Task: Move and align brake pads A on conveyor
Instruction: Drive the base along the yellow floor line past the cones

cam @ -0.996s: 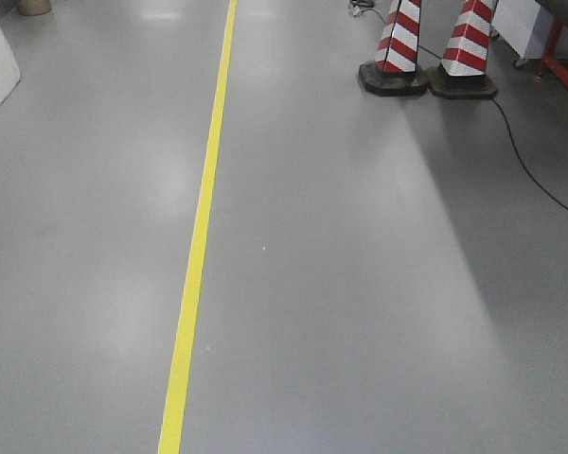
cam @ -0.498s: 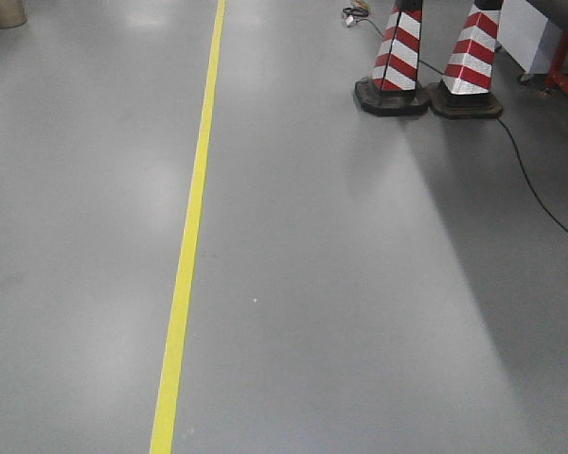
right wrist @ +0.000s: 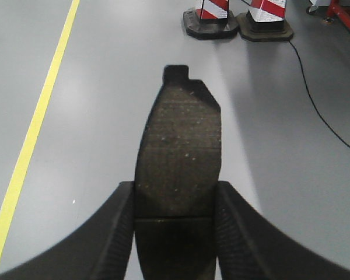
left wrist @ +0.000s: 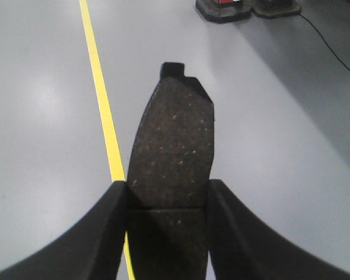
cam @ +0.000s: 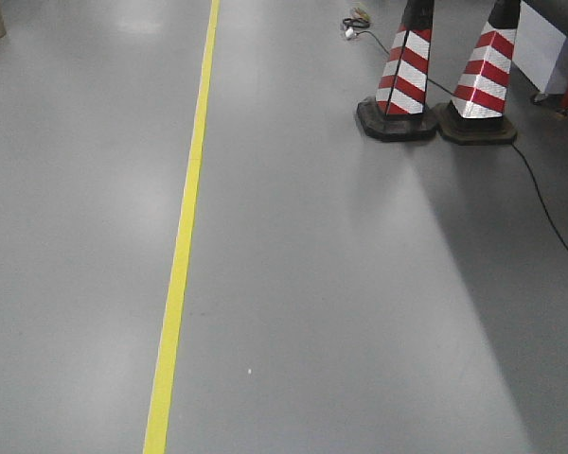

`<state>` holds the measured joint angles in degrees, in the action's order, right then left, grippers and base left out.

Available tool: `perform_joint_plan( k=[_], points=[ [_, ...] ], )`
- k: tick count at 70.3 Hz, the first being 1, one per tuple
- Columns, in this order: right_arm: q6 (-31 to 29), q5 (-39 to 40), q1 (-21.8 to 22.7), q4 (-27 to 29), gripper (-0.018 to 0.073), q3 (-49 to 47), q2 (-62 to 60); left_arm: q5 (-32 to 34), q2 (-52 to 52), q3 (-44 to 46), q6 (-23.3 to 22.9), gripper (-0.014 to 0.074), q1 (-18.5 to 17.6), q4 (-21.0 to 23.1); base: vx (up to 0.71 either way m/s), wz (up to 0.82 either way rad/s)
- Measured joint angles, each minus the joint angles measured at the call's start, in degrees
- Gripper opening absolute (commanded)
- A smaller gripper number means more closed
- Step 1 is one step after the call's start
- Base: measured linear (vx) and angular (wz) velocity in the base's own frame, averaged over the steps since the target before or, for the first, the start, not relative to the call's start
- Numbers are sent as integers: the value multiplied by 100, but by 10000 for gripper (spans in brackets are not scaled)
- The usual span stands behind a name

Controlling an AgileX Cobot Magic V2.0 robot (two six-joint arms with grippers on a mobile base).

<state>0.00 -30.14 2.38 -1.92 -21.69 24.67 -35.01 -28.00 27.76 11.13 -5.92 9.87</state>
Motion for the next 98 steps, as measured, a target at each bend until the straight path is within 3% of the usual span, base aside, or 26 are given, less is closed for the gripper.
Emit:
perform_joint_plan(
  k=[98],
  points=[
    [0, -4, 0, 0, -4, 0, 0, 0, 0, 0, 0, 146, 0, 0, 56, 1]
  ],
)
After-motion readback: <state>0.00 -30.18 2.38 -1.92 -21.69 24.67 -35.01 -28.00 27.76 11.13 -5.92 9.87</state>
